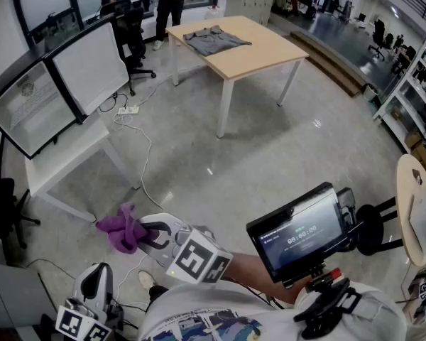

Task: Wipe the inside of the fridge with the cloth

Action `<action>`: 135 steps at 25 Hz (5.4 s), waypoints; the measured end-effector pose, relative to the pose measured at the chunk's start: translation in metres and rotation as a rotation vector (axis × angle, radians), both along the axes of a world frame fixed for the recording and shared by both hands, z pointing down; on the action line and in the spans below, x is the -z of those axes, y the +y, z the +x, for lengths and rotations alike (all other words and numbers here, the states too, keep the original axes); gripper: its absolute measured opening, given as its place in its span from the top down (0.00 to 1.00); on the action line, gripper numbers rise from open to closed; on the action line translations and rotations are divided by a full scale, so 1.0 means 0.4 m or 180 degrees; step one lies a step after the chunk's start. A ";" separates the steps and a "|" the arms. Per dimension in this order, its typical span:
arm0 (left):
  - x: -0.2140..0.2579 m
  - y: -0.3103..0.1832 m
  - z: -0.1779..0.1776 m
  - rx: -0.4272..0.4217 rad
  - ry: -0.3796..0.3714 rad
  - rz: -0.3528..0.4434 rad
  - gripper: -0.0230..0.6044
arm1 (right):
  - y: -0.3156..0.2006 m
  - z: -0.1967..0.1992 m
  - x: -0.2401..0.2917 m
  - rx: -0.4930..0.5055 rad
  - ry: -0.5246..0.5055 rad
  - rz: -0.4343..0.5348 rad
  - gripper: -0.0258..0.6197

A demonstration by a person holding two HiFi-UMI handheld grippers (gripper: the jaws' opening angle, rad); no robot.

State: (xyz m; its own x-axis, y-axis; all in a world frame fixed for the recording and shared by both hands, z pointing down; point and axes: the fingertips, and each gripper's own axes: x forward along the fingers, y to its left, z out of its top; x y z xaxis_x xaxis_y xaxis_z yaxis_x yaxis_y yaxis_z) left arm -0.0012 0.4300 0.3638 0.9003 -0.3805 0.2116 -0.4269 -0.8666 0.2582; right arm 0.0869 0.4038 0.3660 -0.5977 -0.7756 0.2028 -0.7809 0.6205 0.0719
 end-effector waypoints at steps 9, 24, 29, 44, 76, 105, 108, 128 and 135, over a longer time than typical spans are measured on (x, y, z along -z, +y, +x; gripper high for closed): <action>-0.001 -0.005 -0.001 0.0010 -0.0048 0.0003 0.95 | 0.001 0.005 -0.019 0.0007 -0.0071 -0.0076 0.84; 0.015 -0.158 -0.036 0.0246 -0.0047 0.0146 0.95 | -0.133 0.028 -0.043 -0.0017 -0.0175 -0.0115 0.84; 0.010 -0.275 -0.080 0.0172 0.0081 0.0197 0.95 | -0.241 -0.017 -0.034 -0.0100 -0.0082 -0.0093 0.84; 0.048 -0.662 -0.392 0.0149 0.0096 0.0226 0.95 | -0.711 -0.243 0.029 -0.0658 -0.0280 -0.0067 0.84; 0.131 -1.193 -0.432 0.0386 0.0156 0.0384 0.95 | -1.638 -0.124 0.119 -0.1494 -0.0235 0.0363 0.84; 0.146 -1.356 -0.434 0.0744 0.0181 0.0403 0.95 | -2.137 -0.125 0.056 -0.1678 -0.0051 0.0118 0.84; 0.147 -1.353 -0.447 0.0783 0.0171 0.0410 0.95 | -2.152 -0.185 0.066 -0.1505 -0.0089 0.0106 0.84; 0.141 -1.299 -0.544 0.1207 0.0208 0.0309 0.95 | -2.205 -0.463 0.049 -0.0946 -0.0011 0.0006 0.84; 0.148 -1.293 -0.567 0.1324 0.0231 0.0303 0.95 | -2.218 -0.558 0.049 -0.0675 -0.0035 -0.0028 0.84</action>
State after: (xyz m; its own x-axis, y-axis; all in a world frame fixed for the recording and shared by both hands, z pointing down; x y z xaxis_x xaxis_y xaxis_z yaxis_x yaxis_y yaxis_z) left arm -0.2281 -0.0871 0.3048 0.6773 -0.7289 0.0997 -0.7287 -0.6459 0.2277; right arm -0.1362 -0.4834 0.3464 -0.4236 -0.8824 0.2045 -0.8947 0.4429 0.0577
